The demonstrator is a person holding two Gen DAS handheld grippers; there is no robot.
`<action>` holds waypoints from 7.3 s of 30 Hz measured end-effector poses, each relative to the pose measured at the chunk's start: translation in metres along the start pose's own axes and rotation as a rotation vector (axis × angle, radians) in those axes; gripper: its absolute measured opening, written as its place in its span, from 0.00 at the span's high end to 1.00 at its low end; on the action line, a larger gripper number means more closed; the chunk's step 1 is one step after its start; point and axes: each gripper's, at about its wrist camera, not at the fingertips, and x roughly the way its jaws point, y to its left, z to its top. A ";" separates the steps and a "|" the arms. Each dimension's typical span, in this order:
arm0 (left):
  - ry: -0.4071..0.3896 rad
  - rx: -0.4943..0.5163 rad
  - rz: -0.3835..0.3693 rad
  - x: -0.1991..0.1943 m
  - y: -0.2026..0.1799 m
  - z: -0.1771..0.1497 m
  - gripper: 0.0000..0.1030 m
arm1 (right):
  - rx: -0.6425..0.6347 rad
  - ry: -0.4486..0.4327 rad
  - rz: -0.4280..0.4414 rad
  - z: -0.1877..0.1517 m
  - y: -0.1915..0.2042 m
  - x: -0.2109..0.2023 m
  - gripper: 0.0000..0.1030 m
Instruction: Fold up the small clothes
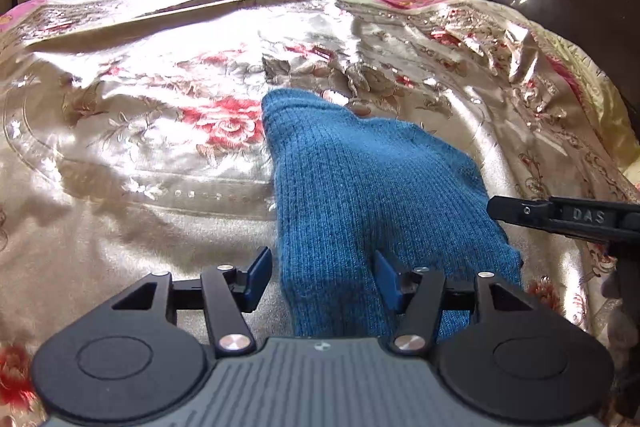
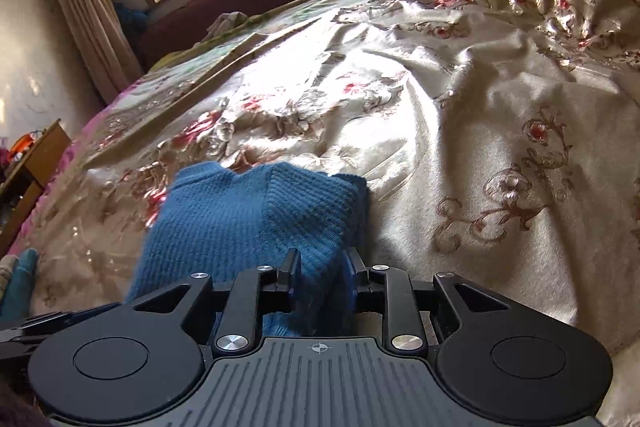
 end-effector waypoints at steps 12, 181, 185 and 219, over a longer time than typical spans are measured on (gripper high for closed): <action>0.024 0.027 0.049 -0.008 -0.010 -0.009 0.38 | -0.024 0.022 -0.013 -0.012 0.010 -0.014 0.76; 0.109 0.047 0.206 -0.087 -0.016 -0.108 0.04 | -0.192 0.047 -0.161 -0.129 0.086 -0.095 0.27; 0.117 0.027 0.191 -0.090 -0.015 -0.109 0.04 | -0.195 0.042 -0.168 -0.131 0.087 -0.097 0.24; 0.156 -0.038 0.183 -0.100 -0.011 -0.109 0.04 | -0.190 0.086 -0.193 -0.140 0.087 -0.101 0.21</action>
